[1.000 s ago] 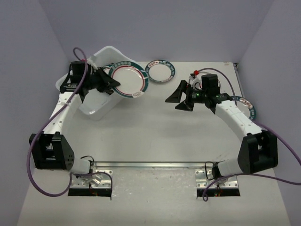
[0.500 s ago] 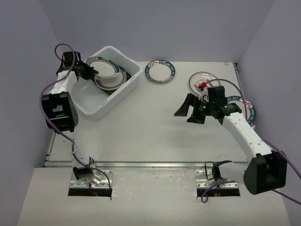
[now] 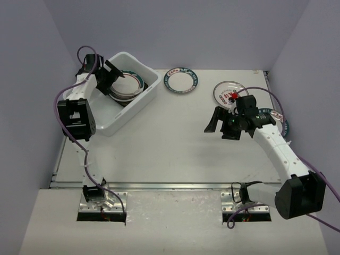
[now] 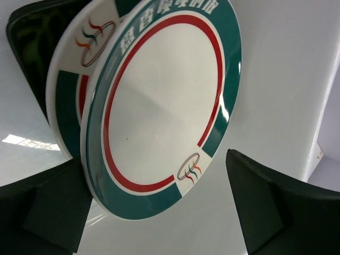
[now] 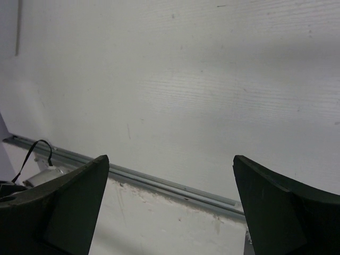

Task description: Place the plates into the plastic bin on the countertop

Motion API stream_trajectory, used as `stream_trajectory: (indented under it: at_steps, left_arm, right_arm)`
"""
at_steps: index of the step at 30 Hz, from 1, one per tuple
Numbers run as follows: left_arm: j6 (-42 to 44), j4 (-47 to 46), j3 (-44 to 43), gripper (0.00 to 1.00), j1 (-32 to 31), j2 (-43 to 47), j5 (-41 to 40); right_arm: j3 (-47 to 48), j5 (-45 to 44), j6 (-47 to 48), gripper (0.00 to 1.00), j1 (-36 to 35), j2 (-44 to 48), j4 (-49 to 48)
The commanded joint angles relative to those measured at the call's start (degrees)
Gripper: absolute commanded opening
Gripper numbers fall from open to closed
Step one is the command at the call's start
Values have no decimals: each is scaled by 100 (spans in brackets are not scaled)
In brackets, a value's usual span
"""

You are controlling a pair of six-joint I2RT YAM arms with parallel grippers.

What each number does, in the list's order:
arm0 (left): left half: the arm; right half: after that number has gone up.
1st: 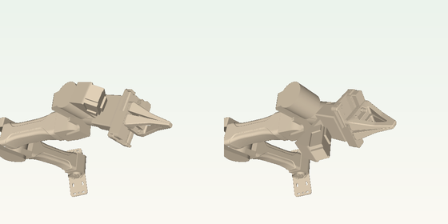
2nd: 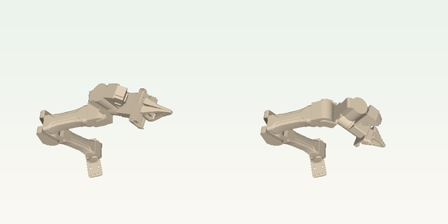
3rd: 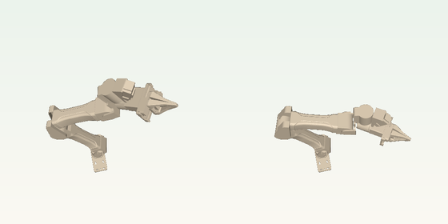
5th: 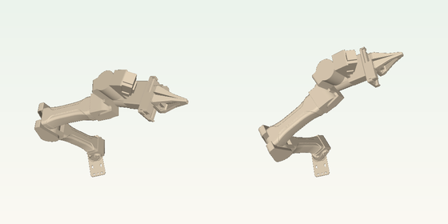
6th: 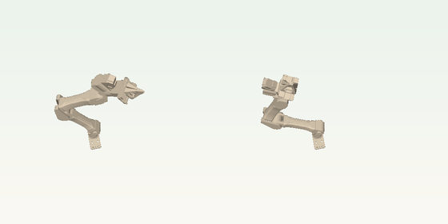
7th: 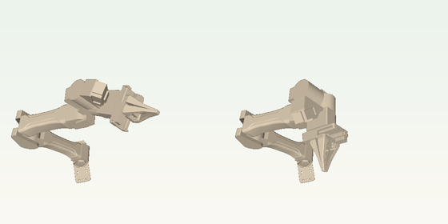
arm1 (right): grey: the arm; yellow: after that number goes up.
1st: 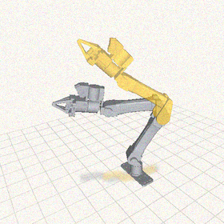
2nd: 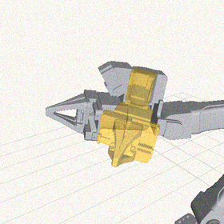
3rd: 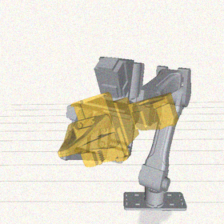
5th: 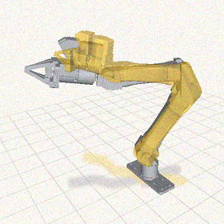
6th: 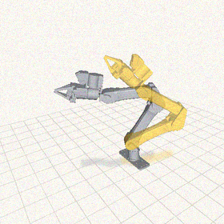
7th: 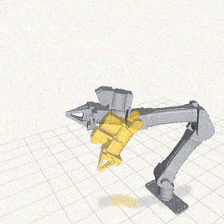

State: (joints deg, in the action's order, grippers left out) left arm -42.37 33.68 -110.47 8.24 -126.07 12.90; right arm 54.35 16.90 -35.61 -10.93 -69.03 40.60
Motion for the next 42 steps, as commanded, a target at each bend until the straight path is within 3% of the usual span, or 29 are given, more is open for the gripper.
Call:
stream_trajectory:
  at_steps: [1,7,15,22,23,26,30,35,42]
  left_arm:
    - [315,857,-362,100,-205,21,-487]
    - [713,1262,-111,100,-134,260,-714]
    - [1019,1724,-285,100,-63,591,-954]
    - [1375,1222,242,100,-559,2591,-1005]
    - [1414,1033,627,100,-859,3165,-1064]
    - [1337,867,1325,100,-1204,3956,-1015]
    - [1180,750,2135,100,-1331,4631,-657]
    - [1211,776,2883,100,-1430,5407,-398]
    - [1279,983,3190,100,-1431,5877,-96]
  right_arm:
    - [527,-728,-78,99,47,-348,360]
    - [917,-1475,-236,99,58,-907,589]
    - [1062,-1075,-878,99,238,-1369,498]
    - [-224,-1069,-2799,96,328,-1194,-1802]
    - [-668,-1316,-3399,94,328,-1213,-2773]
    - [-1404,-1820,-4556,89,328,-1340,-4402]
    - [-2042,-2731,-5825,87,328,-1863,-5709]
    - [-2031,-3881,-6623,97,331,-2621,-6079]
    - [-1670,-4523,-7783,96,351,-3721,-6261]
